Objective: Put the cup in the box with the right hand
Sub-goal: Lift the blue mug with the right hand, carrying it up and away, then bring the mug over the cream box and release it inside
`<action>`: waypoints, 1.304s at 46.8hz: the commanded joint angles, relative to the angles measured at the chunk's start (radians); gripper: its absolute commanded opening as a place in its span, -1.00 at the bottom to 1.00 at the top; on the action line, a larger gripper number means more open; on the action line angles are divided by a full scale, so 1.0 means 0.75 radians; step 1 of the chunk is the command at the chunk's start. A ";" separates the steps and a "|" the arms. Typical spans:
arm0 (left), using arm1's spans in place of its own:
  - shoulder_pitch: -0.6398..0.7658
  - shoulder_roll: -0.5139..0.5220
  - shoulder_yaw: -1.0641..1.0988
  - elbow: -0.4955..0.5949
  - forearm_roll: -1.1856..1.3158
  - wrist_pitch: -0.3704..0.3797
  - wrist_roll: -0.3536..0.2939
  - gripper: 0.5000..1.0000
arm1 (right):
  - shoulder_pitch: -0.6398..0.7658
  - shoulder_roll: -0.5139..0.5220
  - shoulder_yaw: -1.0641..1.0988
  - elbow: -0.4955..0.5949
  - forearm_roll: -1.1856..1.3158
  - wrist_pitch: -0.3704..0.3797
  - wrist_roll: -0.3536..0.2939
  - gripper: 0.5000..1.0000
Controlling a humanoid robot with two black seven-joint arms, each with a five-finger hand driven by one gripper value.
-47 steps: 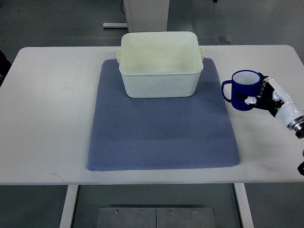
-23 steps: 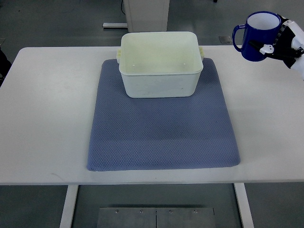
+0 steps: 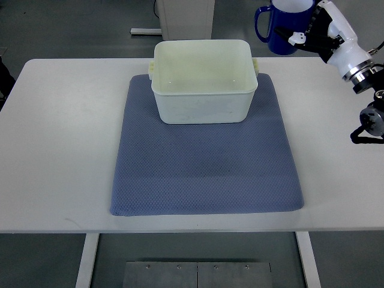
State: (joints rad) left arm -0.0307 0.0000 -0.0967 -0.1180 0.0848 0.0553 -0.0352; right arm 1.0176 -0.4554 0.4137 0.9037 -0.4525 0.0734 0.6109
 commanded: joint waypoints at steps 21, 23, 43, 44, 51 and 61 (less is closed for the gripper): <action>0.000 0.000 0.000 0.000 0.001 0.000 0.000 1.00 | 0.046 0.292 -0.079 -0.233 -0.002 -0.006 0.000 -1.00; 0.000 0.000 0.000 -0.002 0.001 0.000 0.000 1.00 | 0.044 0.313 -0.079 -0.248 -0.002 -0.006 0.000 -1.00; 0.000 0.000 0.000 0.000 0.001 0.000 0.000 1.00 | 0.044 0.446 -0.108 -0.344 -0.002 -0.079 0.000 -1.00; 0.000 0.000 0.000 0.000 -0.001 0.000 0.000 1.00 | 0.042 0.452 -0.108 -0.346 -0.002 -0.085 0.000 -1.00; 0.000 0.000 0.000 0.000 -0.001 0.000 0.000 1.00 | 0.030 0.480 -0.110 -0.362 -0.002 -0.133 0.000 -1.00; 0.000 0.000 0.000 0.000 0.001 0.000 0.000 1.00 | 0.005 0.497 -0.114 -0.364 0.004 -0.163 0.000 -1.00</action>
State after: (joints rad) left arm -0.0307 0.0000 -0.0962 -0.1183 0.0850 0.0552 -0.0353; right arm 1.0289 -0.0871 0.3285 0.6304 -0.4494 -0.0444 0.6109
